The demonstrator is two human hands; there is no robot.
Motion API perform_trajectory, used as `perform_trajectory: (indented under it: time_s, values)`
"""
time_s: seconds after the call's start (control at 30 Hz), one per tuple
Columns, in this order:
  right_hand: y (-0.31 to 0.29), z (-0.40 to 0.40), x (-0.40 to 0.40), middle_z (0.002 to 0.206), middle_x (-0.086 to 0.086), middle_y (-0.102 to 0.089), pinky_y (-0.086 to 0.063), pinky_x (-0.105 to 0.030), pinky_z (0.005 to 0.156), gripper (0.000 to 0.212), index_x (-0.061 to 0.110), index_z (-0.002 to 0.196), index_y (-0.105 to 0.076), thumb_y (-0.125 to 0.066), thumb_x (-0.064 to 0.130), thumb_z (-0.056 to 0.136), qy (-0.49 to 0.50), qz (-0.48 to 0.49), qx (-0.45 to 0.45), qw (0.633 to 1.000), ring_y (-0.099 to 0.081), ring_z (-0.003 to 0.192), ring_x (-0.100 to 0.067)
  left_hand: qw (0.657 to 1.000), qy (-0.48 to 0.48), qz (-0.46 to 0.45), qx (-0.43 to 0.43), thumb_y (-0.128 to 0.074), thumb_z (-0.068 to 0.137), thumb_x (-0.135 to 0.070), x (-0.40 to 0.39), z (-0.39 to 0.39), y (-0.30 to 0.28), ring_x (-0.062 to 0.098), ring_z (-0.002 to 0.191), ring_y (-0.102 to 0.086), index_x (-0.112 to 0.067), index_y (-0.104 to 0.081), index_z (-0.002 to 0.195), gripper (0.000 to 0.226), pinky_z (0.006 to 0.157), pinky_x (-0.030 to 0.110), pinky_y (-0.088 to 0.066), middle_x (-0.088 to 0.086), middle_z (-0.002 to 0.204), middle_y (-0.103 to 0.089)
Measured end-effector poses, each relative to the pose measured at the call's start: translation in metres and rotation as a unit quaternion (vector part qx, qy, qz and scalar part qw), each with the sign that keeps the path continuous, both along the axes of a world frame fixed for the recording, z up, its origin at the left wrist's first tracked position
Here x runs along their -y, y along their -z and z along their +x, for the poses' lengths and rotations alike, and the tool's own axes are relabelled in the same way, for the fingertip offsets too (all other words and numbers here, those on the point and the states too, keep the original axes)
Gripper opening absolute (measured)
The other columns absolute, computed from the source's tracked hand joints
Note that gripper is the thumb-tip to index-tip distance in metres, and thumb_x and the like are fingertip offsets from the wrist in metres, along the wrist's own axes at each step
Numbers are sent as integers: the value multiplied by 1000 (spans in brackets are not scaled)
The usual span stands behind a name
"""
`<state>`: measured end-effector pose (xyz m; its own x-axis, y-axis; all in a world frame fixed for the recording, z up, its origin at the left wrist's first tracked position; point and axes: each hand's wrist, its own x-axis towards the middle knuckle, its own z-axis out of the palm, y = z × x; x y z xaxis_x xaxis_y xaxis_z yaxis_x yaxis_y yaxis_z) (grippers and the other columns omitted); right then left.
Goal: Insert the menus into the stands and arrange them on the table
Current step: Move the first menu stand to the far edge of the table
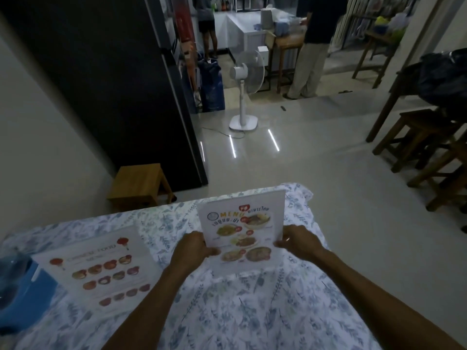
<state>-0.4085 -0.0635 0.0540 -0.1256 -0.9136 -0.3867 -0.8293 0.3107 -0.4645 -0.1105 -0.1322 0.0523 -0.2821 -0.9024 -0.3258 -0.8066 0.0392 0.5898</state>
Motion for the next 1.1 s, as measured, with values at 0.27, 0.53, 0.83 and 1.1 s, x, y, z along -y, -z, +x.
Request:
perform_trajectory:
  time_s: [0.27, 0.53, 0.83, 1.1]
  values:
    - [-46, -65, 59, 122, 0, -73, -58, -44, 87, 37, 29, 128, -66, -67, 40, 92, 16, -49, -51, 997, -69, 102, -23, 998, -7, -64, -19, -81, 70, -57, 56, -74, -21, 18, 88, -70, -18, -74, 113, 59, 71, 31, -56, 3, 110, -75]
    - [-29, -115, 106, 122, -1, -73, -58, -43, 83, 42, 28, 128, -64, -66, 46, 91, 46, -48, -56, 996, -71, 99, -24, 998, -14, -56, -1, -81, 66, -58, 118, -129, -7, 21, 89, -70, -14, -71, 111, 64, 75, 41, -60, 4, 110, -74]
    - [5, -162, 159, 113, 0, -76, -61, -46, 80, 43, 28, 124, -67, -66, 52, 88, 59, -31, -57, 996, -72, 89, -22, 999, -20, -46, 3, -84, 70, -51, 162, -175, 15, 24, 91, -70, -8, -71, 111, 60, 77, 39, -59, 8, 111, -74]
    - [27, -166, 186, 119, -4, -73, -58, -43, 83, 42, 24, 127, -65, -64, 47, 92, 79, -48, -45, 995, -71, 95, -26, 998, -40, -50, 29, -83, 73, -46, 189, -189, 26, 26, 91, -70, -11, -71, 110, 52, 71, 32, -54, 7, 110, -73]
